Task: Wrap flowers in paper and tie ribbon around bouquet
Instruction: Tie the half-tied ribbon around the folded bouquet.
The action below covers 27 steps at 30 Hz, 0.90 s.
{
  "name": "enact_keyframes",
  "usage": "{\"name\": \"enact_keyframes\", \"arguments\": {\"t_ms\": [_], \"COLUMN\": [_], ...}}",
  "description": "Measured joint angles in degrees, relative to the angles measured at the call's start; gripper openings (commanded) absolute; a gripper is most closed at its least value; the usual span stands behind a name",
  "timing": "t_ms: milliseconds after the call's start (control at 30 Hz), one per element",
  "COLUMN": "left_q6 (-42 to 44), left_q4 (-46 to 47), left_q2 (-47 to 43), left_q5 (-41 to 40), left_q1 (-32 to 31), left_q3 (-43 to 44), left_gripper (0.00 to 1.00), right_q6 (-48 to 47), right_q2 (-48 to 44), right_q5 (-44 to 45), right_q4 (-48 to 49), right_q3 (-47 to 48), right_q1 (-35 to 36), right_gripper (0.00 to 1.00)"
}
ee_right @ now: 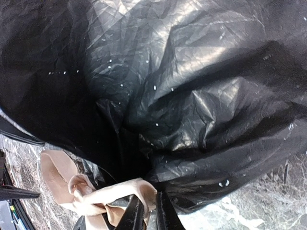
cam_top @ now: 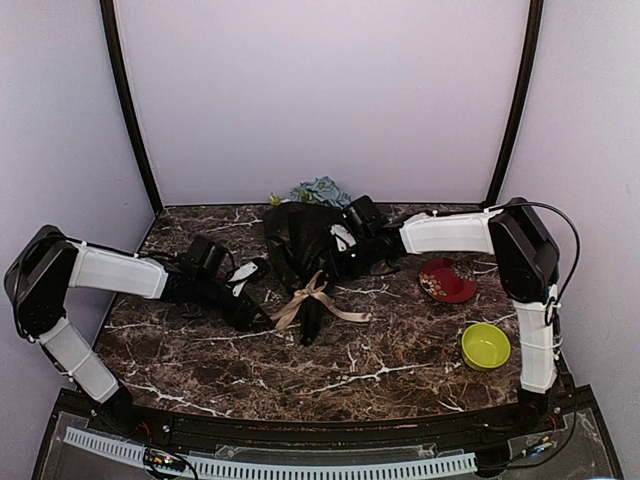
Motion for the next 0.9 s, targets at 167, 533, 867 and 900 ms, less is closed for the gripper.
{"name": "enact_keyframes", "arguments": {"t_ms": [167,533,867,900], "left_q6": [0.3,0.5,-0.2,-0.2], "left_q4": [-4.9,-8.1,-6.1,-5.6], "left_q2": [4.3,6.4,6.5,6.5], "left_q5": [-0.1,-1.3,-8.6,-9.2], "left_q1": [0.0,0.0,0.8,0.9], "left_q3": [2.3,4.4,5.9,6.1], "left_gripper": [0.65,0.0,0.0,0.0], "right_q6": [0.0,-0.3,-0.4,-0.5], "right_q2": [-1.4,-1.8,-6.0,-6.4], "right_q5": [0.0,-0.2,0.1,0.0], "right_q4": [0.0,0.0,0.0,0.0], "right_q3": [-1.3,-2.7,-7.3,-8.0], "right_q1": [0.0,0.0,-0.3,-0.4], "right_gripper": [0.1,0.0,0.0,0.0]}}
